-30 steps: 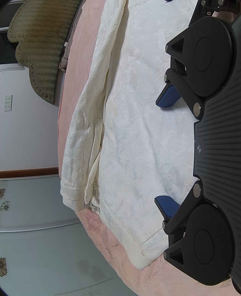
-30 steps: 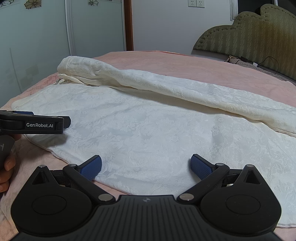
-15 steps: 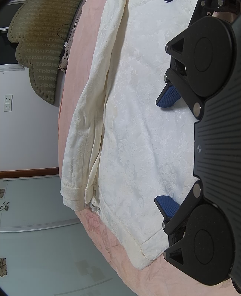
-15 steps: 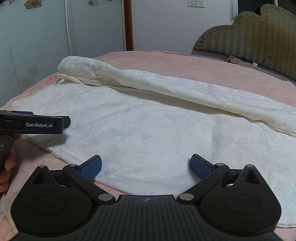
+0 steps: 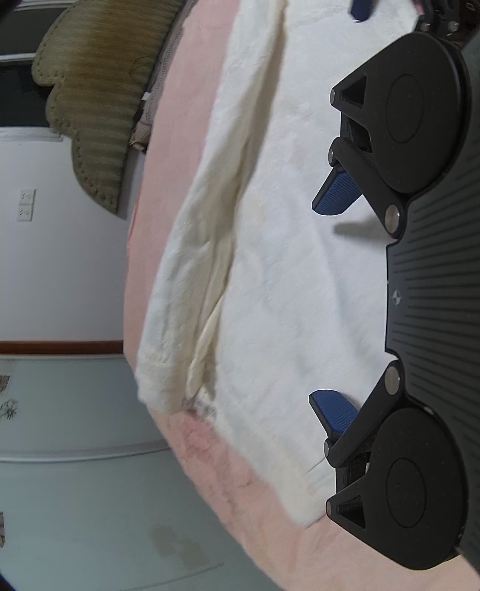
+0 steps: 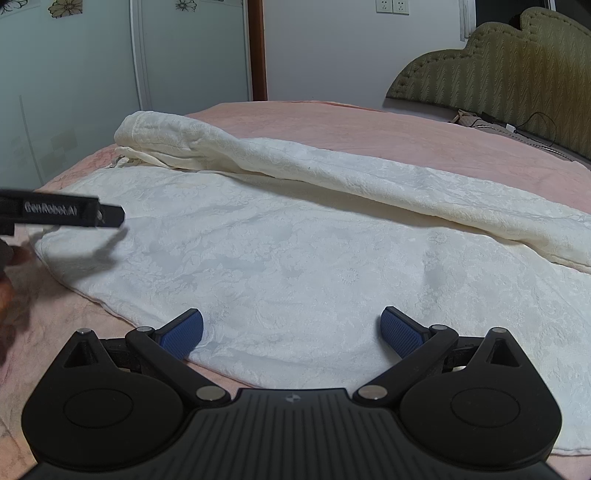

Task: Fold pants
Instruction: 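Grasp the white pants edge with the right tool while the left tool grasps beside it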

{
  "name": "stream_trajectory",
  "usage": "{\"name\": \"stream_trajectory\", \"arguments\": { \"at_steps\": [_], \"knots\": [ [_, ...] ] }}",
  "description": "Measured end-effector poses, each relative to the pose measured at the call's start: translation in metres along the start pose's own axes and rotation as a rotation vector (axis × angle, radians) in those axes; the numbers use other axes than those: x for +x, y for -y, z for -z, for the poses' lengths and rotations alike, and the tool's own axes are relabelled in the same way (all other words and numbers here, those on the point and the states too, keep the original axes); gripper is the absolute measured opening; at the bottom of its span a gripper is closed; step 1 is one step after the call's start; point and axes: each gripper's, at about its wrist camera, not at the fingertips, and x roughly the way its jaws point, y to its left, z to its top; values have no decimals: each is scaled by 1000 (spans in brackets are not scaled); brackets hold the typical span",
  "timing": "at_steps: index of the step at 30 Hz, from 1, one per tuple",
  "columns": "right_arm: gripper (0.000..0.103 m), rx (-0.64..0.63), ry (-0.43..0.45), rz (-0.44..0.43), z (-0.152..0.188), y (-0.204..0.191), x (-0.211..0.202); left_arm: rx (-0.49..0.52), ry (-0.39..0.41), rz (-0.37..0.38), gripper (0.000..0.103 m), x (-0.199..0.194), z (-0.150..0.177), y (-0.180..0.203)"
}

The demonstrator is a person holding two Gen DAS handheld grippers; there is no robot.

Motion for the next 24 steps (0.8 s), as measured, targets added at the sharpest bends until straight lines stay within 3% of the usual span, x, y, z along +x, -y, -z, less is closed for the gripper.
{"name": "stream_trajectory", "arguments": {
  "at_steps": [4, 5, 7, 8, 9, 11, 12, 13, 17, 21, 24],
  "knots": [
    [103, -6, -12, -27, -2, 5, -1, -81, 3, 13, 101, 0, -18, -29],
    [103, -8, -46, -79, -6, 10, -3, -91, 1, 17, 101, 1, -21, -36],
    [103, -7, -94, -260, -21, 20, -12, -89, 11, 8, 102, 0, -24, -47],
    [103, 8, -43, -366, -32, 28, -23, -85, 23, -7, 102, 1, -25, -52],
    [103, 4, 27, -405, -45, 32, -33, -85, 29, -25, 101, 2, -26, -56],
    [103, -80, 214, -415, -80, 38, -45, -91, 21, -40, 100, 7, -31, -62],
    [103, -136, 265, -405, -99, 40, -42, -100, 16, -38, 99, 9, -34, -64],
    [103, -199, 259, -388, -121, 40, -31, -111, 11, -36, 99, 11, -37, -66],
    [103, -231, 82, -360, -200, 44, 67, -128, -12, -19, 98, 20, -46, -68],
    [101, -242, -64, -333, -229, 38, 171, -94, -19, -32, 96, 29, -55, -72],
    [79, -238, -168, -384, -229, 27, 226, -81, -3, -59, 97, 33, -66, -79]
  ]
}}
